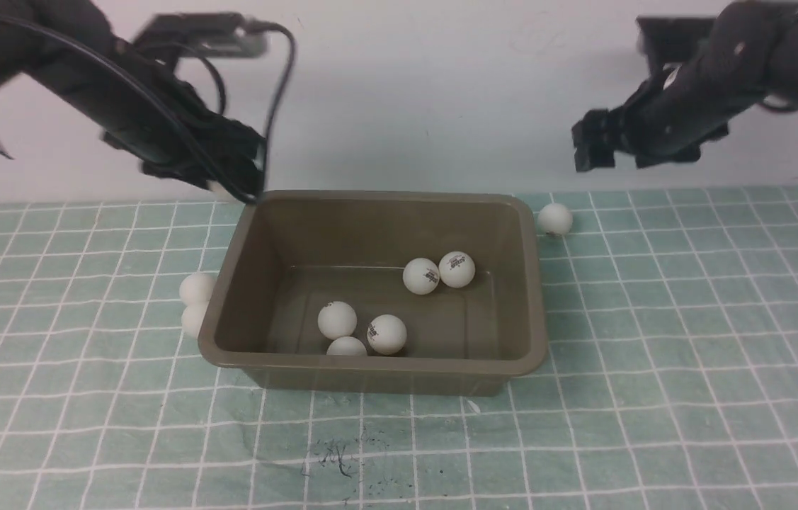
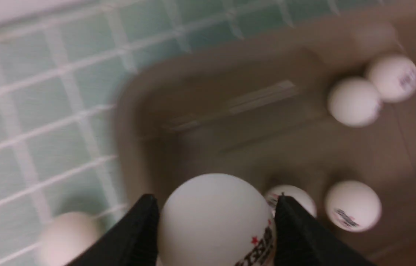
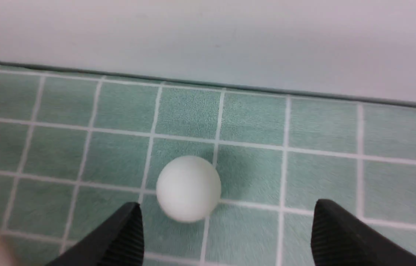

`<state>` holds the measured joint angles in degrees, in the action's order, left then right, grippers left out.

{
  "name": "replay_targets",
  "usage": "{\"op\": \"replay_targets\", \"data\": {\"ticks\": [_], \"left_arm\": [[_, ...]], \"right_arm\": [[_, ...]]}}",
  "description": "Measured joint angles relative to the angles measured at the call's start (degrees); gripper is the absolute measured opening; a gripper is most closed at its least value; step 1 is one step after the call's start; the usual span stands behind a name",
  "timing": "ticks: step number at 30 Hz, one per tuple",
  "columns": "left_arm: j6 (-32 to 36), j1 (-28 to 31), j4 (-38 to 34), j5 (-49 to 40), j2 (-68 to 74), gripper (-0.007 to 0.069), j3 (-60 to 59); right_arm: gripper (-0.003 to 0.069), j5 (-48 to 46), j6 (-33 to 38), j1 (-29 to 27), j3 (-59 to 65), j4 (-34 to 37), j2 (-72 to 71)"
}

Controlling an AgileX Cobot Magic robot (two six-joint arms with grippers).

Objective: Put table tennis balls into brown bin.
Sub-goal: 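Drop the ball into the bin, then reach for and grasp a ping pong ball on the table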

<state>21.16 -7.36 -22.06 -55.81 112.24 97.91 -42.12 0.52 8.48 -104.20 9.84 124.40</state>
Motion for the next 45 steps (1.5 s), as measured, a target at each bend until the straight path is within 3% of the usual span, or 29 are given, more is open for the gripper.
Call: {"op": "replay_targets", "data": {"ticks": [4, 5, 8, 13, 17, 22, 23, 24, 26, 31, 36, 38, 42, 45], "left_arm": [[0.1, -2.5, 0.2, -0.8, 2.3, 0.0384, 0.0], [-0.5, -3.4, 0.7, -0.8, 3.3, 0.0462, -0.1], [-2.5, -3.4, 1.5, -1.0, 3.2, 0.0547, 0.2], [-7.1, -2.0, 6.4, -2.0, 0.8, 0.055, 1.8], [-9.3, -0.2, 11.7, -3.9, -1.9, 0.0475, 2.4], [-10.2, 1.9, 14.9, -6.2, -3.1, 0.0318, 2.4], [-10.3, 2.7, 15.0, -7.3, -3.1, 0.022, 2.4], [-10.6, 3.0, 15.0, -7.7, -3.1, 0.0169, 2.4], [-11.1, 4.1, 14.9, -8.8, -3.1, 0.0059, 2.4], [-11.5, 7.8, 15.2, -13.2, -3.1, -0.0005, 1.8], [-11.4, 8.3, 15.2, -14.5, -2.8, -0.0005, -0.2], [-11.4, 8.3, 14.6, -14.5, -1.6, 0.0001, -0.6], [-11.4, 8.3, 12.3, -14.5, 2.0, 0.0089, -0.6], [-11.5, 8.3, 9.8, -14.4, 5.7, 0.024, -0.6]], "right_arm": [[0.0547, 3.3, 1.7, 0.3, 0.0, 1.8, 3.3], [0.0547, 5.1, 2.4, 0.3, 0.0, 2.9, 5.0], [0.0546, 7.2, 3.4, 0.3, 0.0, 4.1, 6.9], [0.0546, 8.9, 6.3, 0.3, 0.0, 8.9, 8.3], [0.0546, 9.6, 10.7, 0.4, 0.0, 14.4, 8.6], [0.0506, 9.8, 13.9, 0.5, -0.1, 19.9, 10.9], [0.0427, 10.1, 13.6, 0.5, -0.2, 20.5, 11.1], [0.0354, 9.9, 13.5, 0.5, -0.2, 20.3, 11.1], [0.0342, 8.6, 13.3, 0.4, -0.2, 18.9, 10.3], [0.0355, -4.1, 13.3, -0.9, 0.1, 16.1, 1.2], [0.0355, -13.1, 12.9, 0.3, -0.3, 18.0, -10.5], [0.0355, -16.3, 13.7, 3.8, -0.6, 18.6, -14.3], [0.0355, -17.2, 15.8, 10.6, -0.5, 16.4, -14.2], [0.039, -17.3, 15.3, 14.5, -0.2, 13.3, -11.9]]}}
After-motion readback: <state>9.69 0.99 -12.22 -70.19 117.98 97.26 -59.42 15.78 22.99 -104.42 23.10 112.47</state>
